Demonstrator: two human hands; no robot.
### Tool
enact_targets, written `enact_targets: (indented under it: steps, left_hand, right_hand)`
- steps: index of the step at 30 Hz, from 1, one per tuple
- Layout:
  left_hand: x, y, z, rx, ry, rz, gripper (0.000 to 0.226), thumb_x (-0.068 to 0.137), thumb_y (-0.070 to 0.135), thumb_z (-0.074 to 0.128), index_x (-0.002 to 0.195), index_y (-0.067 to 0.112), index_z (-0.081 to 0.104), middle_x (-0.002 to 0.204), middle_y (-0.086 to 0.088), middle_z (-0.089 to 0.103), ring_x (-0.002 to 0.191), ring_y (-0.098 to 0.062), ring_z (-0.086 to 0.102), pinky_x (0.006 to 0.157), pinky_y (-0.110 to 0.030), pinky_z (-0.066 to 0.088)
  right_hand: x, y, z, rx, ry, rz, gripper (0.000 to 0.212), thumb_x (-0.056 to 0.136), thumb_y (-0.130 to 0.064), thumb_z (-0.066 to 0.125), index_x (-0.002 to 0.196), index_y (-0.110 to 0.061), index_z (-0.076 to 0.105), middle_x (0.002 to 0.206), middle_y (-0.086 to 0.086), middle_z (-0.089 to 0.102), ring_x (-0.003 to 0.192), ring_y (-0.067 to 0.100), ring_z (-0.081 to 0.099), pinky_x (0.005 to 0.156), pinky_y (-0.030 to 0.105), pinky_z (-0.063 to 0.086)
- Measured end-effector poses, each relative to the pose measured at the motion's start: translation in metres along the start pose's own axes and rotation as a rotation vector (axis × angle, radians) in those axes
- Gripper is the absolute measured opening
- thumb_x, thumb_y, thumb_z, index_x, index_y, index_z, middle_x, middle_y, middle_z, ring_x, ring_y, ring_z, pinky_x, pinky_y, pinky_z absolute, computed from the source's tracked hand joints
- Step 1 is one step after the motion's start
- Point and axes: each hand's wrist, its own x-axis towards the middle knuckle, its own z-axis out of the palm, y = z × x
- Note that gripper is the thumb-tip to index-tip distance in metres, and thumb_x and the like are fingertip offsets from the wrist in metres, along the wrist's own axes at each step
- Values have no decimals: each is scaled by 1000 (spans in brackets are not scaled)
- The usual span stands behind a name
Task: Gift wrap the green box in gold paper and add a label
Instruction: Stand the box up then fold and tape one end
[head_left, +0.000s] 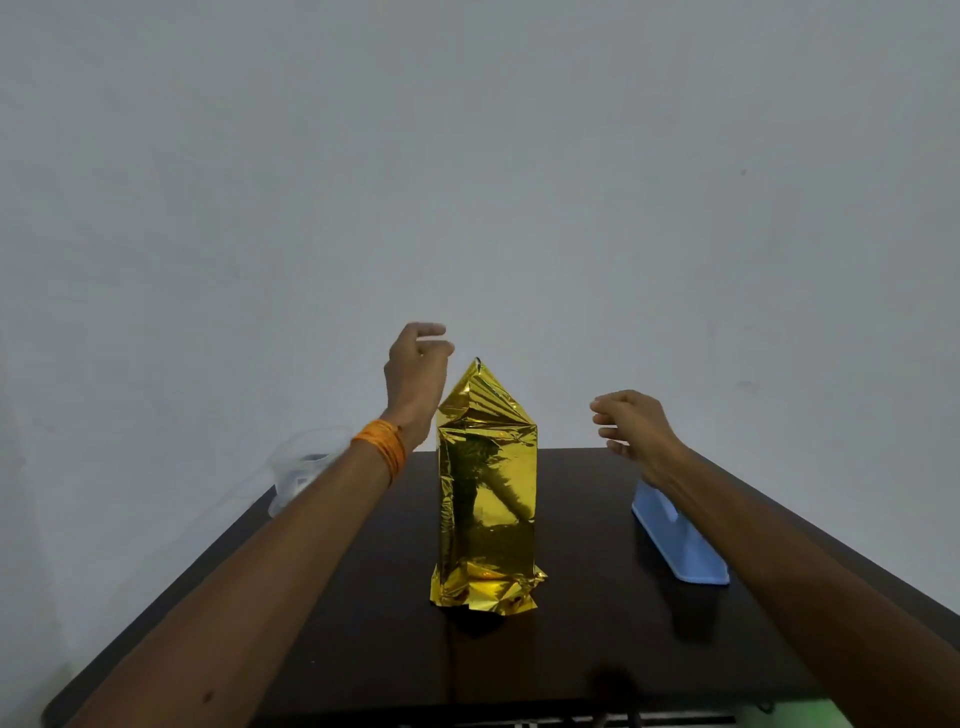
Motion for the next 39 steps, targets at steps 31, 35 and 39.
enact_targets:
  steps: [31,35,39]
  left_hand:
    - [-133,-103,228,480,-878,-133,28,75,22,81,67,9,58,75,-6,57,70,-20,52,59,-29,39]
    - [-133,-111,231,459,-828,-109,32,74,25,83,65,10,56,75,-7,60,70,-19,55,61,-31,44]
    - [-133,-114,229,410,-808,-99,34,71,26,86,70,8,57,75,-10,57,70,-21,54,62,-34,45]
  right_hand:
    - [-10,91,-121,-140,113,354,13,88,-9,71,84,2,63,61,7,53,35,7,40,36,19,29]
    - [-10,91,-121,-126,105,366,14,86,-6,72,80,2,61,64,8,55,37,8,46,32,17,31]
    - [-7,88,-119,-108,111,395,16,86,-3,71,73,-1,61,65,9,56,48,13,43,31,16,30]
